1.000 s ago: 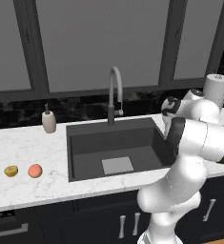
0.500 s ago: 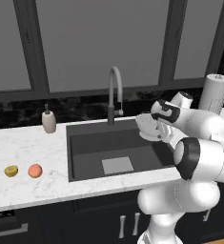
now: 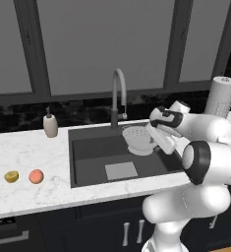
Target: Put the colander in the sink, put the kiwi, peach, kiwi in the colander, and turn on the sink faucet and pour water over the colander.
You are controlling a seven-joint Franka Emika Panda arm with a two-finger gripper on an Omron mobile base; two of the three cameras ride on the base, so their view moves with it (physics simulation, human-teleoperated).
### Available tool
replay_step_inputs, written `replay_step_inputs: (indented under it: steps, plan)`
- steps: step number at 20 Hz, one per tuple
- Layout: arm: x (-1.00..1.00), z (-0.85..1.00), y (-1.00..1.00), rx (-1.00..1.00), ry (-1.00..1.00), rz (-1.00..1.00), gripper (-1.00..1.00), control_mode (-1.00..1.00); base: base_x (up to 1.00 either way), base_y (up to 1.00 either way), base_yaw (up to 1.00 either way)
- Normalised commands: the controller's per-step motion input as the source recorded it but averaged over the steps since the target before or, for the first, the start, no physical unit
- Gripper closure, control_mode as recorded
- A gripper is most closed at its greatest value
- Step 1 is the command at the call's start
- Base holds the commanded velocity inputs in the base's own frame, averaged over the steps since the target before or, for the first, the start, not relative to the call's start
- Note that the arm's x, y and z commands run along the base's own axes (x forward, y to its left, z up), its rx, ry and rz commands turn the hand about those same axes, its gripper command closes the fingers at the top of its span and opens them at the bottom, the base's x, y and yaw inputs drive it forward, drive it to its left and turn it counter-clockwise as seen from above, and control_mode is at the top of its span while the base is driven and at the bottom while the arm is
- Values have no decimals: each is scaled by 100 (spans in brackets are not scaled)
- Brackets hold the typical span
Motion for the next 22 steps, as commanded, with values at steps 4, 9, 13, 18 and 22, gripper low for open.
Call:
replay_step_inputs:
  steps: [4, 9, 13, 18, 22]
  plan:
    - [11, -41, 1, -1, 0, 39, 100, -100, 0, 0, 0]
    - [0, -50, 21, 0, -7, 37, 100, -100, 0, 0, 0]
    - [15, -47, 24, 0, -12, 33, 100, -100, 0, 0, 0]
    - [24, -41, 1, 0, -18, 33, 100, -100, 0, 0, 0]
    - [2, -39, 4, 0, -20, 34, 100, -100, 0, 0, 0]
